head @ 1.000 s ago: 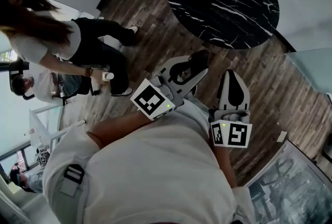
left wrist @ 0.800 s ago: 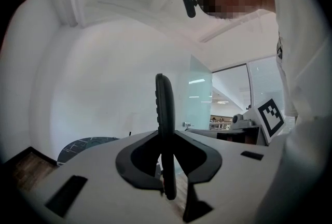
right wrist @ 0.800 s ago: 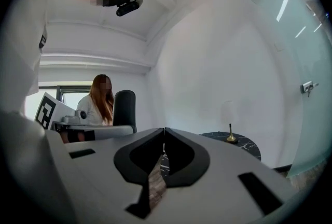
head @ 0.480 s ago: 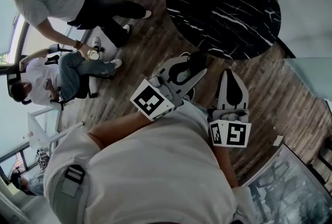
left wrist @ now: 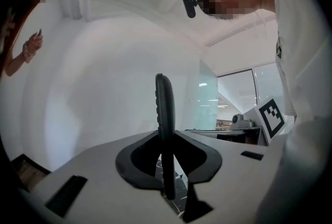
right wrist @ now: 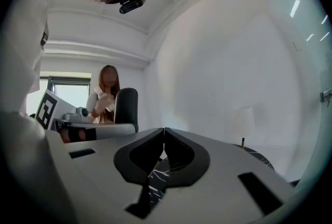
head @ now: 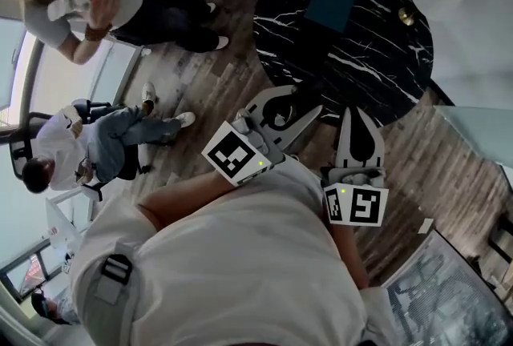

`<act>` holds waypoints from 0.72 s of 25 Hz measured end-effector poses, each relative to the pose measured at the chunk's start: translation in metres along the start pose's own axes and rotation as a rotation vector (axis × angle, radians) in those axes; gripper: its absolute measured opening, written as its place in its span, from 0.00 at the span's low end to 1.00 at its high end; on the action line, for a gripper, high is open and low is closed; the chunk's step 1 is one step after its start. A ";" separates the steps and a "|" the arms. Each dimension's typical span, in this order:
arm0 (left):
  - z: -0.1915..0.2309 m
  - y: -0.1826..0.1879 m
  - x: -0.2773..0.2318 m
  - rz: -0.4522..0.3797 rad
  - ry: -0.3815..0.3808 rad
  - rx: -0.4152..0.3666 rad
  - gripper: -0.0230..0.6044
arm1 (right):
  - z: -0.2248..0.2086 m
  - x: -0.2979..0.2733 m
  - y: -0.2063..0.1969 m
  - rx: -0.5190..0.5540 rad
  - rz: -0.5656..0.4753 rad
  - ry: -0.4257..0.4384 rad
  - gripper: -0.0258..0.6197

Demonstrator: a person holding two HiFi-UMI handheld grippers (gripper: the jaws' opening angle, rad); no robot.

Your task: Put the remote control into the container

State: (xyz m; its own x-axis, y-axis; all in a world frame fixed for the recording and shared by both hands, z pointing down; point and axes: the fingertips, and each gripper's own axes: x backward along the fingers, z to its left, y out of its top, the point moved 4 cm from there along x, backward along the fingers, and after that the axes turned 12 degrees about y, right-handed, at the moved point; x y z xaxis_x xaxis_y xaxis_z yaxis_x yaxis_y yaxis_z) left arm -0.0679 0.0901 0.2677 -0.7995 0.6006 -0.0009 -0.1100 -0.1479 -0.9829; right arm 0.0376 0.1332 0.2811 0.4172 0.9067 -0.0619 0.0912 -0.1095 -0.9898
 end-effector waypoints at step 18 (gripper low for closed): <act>0.077 0.003 -0.077 0.059 -0.067 0.006 0.16 | -0.054 -0.082 0.006 -0.015 0.011 -0.089 0.06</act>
State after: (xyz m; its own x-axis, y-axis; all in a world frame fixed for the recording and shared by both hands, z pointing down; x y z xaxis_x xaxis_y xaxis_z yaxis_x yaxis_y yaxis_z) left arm -0.0522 -0.0173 0.2792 -0.8423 0.5370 -0.0466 -0.0648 -0.1867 -0.9803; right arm 0.0525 0.0367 0.2873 0.3361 0.9380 -0.0845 0.1013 -0.1252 -0.9869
